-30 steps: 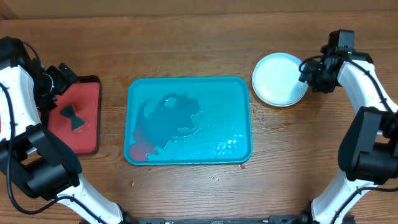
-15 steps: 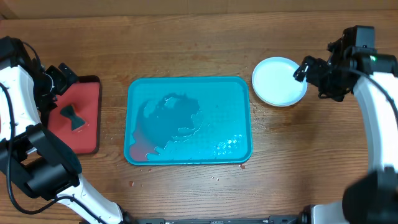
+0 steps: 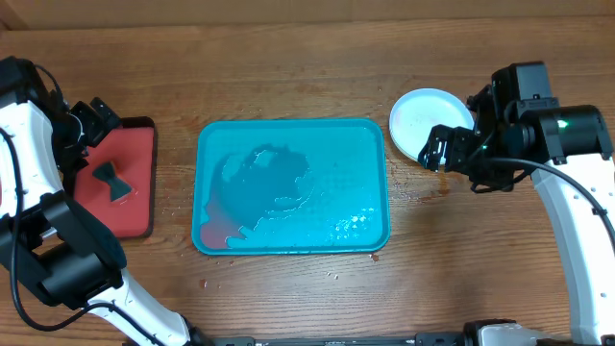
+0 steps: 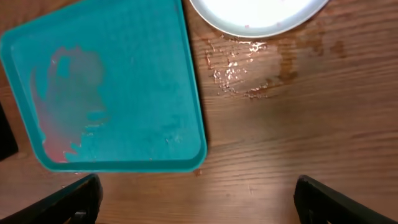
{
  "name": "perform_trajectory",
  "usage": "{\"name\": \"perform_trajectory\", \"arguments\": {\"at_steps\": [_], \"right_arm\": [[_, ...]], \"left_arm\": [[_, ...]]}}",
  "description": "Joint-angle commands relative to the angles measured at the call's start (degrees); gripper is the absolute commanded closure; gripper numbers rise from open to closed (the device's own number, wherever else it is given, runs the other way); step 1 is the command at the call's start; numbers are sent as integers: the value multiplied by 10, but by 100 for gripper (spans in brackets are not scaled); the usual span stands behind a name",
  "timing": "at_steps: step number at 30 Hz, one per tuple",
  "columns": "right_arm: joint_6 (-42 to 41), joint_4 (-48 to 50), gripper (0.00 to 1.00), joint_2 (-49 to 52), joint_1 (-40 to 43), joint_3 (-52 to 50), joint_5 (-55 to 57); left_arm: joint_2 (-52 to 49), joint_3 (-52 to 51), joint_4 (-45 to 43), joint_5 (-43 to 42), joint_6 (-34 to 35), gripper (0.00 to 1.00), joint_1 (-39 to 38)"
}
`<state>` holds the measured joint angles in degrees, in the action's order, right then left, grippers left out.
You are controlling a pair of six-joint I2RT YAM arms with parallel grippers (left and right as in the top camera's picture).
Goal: Clean dirty plates on tray and stack at the side
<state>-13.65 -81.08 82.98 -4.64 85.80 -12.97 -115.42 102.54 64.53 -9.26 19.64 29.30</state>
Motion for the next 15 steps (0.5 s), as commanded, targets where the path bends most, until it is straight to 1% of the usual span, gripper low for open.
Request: {"name": "perform_trajectory", "arguments": {"at_steps": [1,9,15], "right_arm": [[1,2,0,-8,-1,1,16],[1,-1,0,-15,-1,1,16],[1,7,0,-39,2,0,30]], "left_arm": [[0,11,-1,-4,-4,0,3],[0,11,-1,-4,-4,0,3],[0,11,-1,-4,-3,0,3]]}}
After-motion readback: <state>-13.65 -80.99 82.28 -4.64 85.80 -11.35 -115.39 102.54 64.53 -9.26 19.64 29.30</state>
